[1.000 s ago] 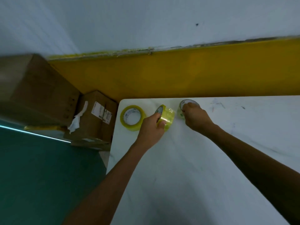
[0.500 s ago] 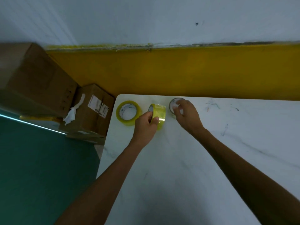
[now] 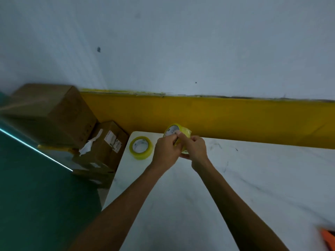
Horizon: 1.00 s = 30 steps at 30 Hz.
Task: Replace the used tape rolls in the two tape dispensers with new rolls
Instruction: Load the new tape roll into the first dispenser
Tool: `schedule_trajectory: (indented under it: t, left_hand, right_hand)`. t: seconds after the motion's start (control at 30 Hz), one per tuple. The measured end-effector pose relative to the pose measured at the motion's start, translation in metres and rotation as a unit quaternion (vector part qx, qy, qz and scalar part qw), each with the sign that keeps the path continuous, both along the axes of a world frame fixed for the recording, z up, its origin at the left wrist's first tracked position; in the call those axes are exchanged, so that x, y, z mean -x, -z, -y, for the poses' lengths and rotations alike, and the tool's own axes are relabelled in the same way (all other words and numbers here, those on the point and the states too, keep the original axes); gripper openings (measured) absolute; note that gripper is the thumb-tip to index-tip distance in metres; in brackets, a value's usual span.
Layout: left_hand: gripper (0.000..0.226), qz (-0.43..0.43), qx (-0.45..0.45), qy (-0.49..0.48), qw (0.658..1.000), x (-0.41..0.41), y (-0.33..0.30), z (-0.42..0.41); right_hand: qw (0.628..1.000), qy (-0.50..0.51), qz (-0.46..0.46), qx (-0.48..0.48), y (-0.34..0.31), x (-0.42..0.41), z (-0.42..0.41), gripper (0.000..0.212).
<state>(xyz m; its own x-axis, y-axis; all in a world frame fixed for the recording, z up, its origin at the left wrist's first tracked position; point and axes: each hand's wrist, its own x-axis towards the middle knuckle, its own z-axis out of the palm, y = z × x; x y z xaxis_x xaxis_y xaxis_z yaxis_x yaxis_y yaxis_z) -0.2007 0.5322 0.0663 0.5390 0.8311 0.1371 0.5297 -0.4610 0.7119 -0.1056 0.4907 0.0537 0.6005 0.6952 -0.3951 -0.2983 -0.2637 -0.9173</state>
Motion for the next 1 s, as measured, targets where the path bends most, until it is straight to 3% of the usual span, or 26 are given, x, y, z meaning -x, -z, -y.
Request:
schedule_trajectory:
  t: [0.2, 0.27, 0.33, 0.43, 0.57, 0.63, 0.73, 0.87, 1.0]
  left_hand:
    - [0.020, 0.000, -0.097, 0.033, 0.995, 0.022, -0.046, 0.026]
    - [0.023, 0.013, -0.145, 0.004, 0.989, 0.027, -0.060, 0.028]
    - [0.020, 0.060, -0.138, -0.038, 0.988, 0.038, -0.074, 0.031]
    - [0.026, 0.109, -0.067, -0.088, 0.988, 0.048, -0.090, 0.034]
    - [0.025, 0.136, 0.112, -0.064, 0.982, 0.062, -0.108, 0.065]
    - [0.032, 0.154, 0.198, -0.059, 0.966, 0.066, -0.116, 0.086]
    - [0.030, 0.210, 0.288, -0.050, 0.933, 0.073, -0.121, 0.118]
    - [0.029, 0.211, 0.318, -0.003, 0.924, 0.069, -0.119, 0.156]
    - [0.031, 0.201, 0.304, -0.027, 0.931, 0.043, -0.105, 0.191]
  right_hand:
    - [0.998, 0.007, 0.054, -0.031, -0.043, 0.003, 0.036, 0.037]
    - [0.997, 0.004, 0.054, -0.046, -0.060, 0.003, 0.050, 0.035]
    - [0.996, 0.000, 0.055, -0.067, -0.077, 0.007, 0.069, 0.034]
    - [0.994, -0.013, 0.053, -0.093, -0.096, 0.012, 0.093, 0.032]
    - [0.992, -0.040, 0.019, -0.122, -0.119, 0.030, 0.139, 0.033]
    - [0.991, -0.044, 0.005, -0.125, -0.124, 0.038, 0.160, 0.037]
    - [0.990, -0.046, -0.019, -0.132, -0.127, 0.047, 0.192, 0.025]
    - [0.991, -0.008, -0.048, -0.126, -0.119, 0.044, 0.236, 0.029]
    - [0.994, 0.054, -0.037, -0.086, -0.108, 0.029, 0.270, 0.038]
